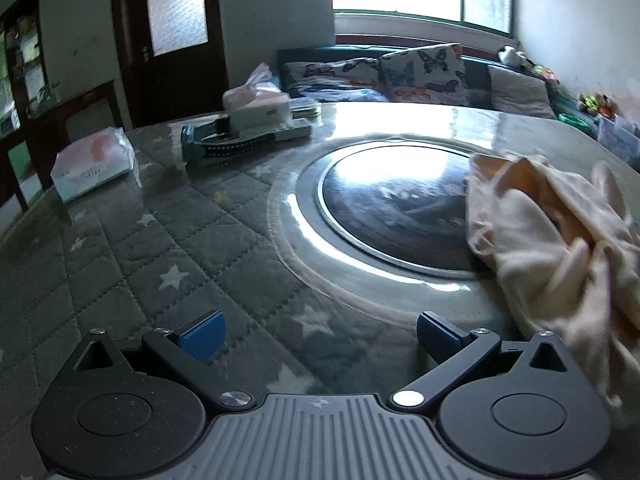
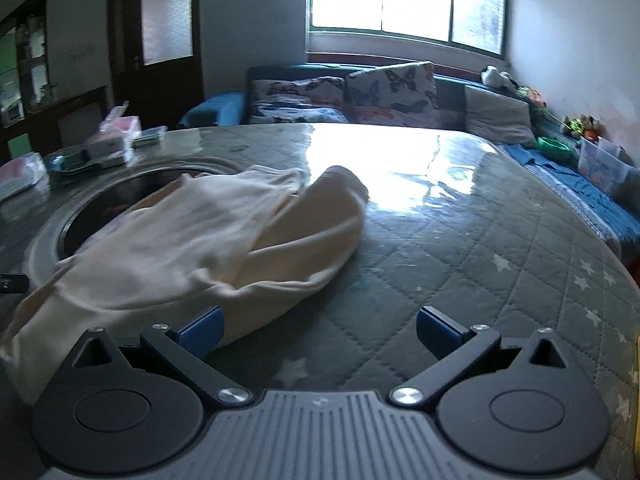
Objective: Fold clothes
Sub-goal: 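Move both grippers toward the crumpled cream shirt on the table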
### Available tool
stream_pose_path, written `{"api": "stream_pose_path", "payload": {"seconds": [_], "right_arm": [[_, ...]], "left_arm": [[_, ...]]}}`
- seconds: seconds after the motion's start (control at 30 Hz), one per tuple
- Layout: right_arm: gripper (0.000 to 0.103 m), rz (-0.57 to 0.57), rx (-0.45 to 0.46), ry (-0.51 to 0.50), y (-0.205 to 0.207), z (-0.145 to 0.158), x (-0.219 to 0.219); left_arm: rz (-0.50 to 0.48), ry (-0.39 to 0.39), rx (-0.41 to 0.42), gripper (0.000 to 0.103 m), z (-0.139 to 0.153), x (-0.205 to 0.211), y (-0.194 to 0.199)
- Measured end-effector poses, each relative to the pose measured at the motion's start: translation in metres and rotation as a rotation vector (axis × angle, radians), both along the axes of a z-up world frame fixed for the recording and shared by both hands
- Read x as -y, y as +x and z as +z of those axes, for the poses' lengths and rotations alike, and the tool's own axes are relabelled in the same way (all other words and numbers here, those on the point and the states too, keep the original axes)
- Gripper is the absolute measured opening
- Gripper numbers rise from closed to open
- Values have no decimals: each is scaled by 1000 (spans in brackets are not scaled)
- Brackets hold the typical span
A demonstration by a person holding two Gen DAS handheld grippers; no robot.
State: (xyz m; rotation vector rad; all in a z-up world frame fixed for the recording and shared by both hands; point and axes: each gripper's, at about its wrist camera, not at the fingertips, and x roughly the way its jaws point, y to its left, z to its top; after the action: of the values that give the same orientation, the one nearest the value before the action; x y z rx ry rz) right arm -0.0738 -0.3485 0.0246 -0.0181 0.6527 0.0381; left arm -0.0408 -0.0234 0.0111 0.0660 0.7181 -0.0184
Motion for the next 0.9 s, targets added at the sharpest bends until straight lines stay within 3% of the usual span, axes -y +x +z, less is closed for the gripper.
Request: {"api": "stream_pose_path", "payload": {"seconds": [0.47,0.9], "right_arm": [[103,83,17,1,-36,6,-26],[103,105,6,-26,-53,5,-42]], "left_arm": [[-150,22,-11,103,12,36,-52],[-240,44,-19,103,18,61,-72]]}}
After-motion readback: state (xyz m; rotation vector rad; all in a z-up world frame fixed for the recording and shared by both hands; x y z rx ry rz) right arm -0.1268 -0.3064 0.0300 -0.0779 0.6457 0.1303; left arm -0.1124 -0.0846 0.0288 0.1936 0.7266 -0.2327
